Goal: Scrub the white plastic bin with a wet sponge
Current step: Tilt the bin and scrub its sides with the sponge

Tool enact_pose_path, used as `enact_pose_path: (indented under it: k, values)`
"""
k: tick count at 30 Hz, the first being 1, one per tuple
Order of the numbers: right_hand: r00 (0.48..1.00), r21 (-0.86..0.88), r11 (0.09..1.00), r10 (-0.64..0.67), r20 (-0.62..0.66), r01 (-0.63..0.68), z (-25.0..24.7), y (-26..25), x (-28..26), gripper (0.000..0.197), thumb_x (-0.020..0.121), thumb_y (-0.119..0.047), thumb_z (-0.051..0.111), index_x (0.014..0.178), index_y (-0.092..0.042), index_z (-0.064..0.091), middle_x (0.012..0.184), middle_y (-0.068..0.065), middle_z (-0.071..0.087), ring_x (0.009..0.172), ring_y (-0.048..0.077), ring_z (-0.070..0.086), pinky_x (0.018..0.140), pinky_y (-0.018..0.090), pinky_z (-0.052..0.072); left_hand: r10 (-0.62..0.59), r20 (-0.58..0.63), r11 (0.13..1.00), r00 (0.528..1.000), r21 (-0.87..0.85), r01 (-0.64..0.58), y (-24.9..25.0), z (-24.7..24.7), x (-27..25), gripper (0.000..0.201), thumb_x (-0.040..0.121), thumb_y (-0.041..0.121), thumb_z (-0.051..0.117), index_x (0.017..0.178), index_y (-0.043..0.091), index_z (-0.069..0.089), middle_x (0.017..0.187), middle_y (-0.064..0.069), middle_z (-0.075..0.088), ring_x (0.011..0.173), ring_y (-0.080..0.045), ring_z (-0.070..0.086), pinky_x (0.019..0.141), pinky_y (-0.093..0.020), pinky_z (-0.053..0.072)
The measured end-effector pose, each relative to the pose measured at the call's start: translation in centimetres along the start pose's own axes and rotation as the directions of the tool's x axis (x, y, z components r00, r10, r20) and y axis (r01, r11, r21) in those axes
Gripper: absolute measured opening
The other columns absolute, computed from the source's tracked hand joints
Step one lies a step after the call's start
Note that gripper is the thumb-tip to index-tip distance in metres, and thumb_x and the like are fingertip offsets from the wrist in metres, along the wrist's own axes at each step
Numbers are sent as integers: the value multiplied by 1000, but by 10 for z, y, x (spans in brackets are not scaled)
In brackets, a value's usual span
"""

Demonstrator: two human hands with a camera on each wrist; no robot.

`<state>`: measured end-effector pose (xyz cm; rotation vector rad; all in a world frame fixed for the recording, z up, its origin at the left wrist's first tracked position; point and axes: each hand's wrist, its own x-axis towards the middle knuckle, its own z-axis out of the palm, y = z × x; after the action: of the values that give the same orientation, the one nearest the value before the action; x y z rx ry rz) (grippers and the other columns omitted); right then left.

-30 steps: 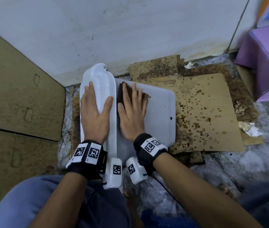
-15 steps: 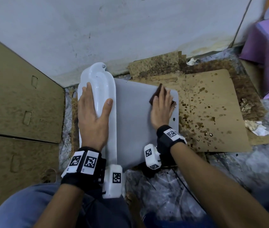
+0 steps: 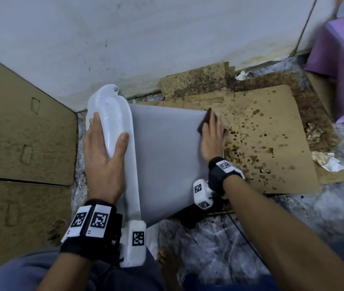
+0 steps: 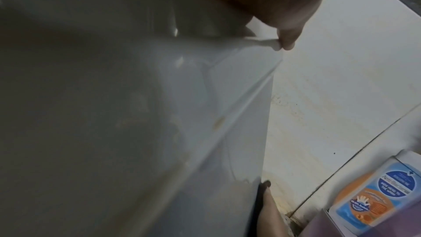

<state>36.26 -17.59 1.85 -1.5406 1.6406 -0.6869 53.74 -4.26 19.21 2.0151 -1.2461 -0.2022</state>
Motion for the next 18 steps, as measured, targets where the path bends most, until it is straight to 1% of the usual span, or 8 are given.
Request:
enact_pose_path:
  k: [2,4,7,8,10,12,15,18]
  values:
    - [993,-23,995,98,72,-96,-3,17,21,51,104,-30,14,154,-24,11,163,0,-3,150,24,-6,115,64,-2,3,2,1000,1000,5,-3,-1,0,1,69,96,43,51,156,21,25,157,-7,32,147,-18,25,119,-36,20]
    - [991,-88,993,90,99,-81,-3,16,25,49,103,-24,13,150,-16,24,163,2,-2,149,28,-8,114,66,1,-2,-5,1000,1000,8,2,-3,-1,2,70,94,45,50,155,20,26,157,-7,33,146,-19,26,119,-39,22]
    - [980,-190,961,-194,49,200,-2,-22,-8,53,97,-30,12,133,-12,46,163,6,5,149,35,-2,113,67,-3,-2,-10,1000,1000,16,2,-6,-1,4,71,93,48,49,155,20,27,155,-9,35,144,-21,29,118,-41,23]
    - [956,-148,944,-290,51,294,-1,-39,-24,56,96,-36,12,139,-17,42,163,4,3,149,33,-2,115,62,-6,-3,-12,1000,1000,17,3,-7,-1,4,71,93,48,48,155,20,27,155,-9,35,144,-21,29,118,-42,23]
    - [902,-31,903,-425,75,428,2,-65,-52,56,98,-43,19,153,-29,17,162,-1,-5,150,26,-8,117,53,-11,-6,-12,1000,1000,10,6,-9,-2,4,71,93,49,48,155,21,27,156,-7,35,144,-19,29,119,-41,24]
    - [867,-2,870,-492,76,493,6,-71,-60,57,100,-43,24,153,-32,9,162,-3,-4,150,22,-10,119,52,-8,-10,-14,1000,1000,8,11,-11,-3,3,73,92,52,47,155,22,27,156,-5,34,144,-18,29,119,-39,23]
    - [907,-21,907,-419,44,420,6,-50,-36,56,99,-48,19,153,-36,5,161,-6,-7,150,21,-8,118,50,-11,-10,-16,1000,1000,14,10,-13,-5,1,77,89,58,44,156,23,26,157,-3,33,145,-15,27,119,-35,23]
    - [986,-44,985,-165,22,166,1,-14,-2,58,98,-48,9,153,-31,6,162,2,-2,150,24,-5,118,52,-11,-11,-21,1000,1000,15,12,-15,-5,0,78,89,59,44,155,23,25,157,-3,32,145,-15,27,120,-37,23]
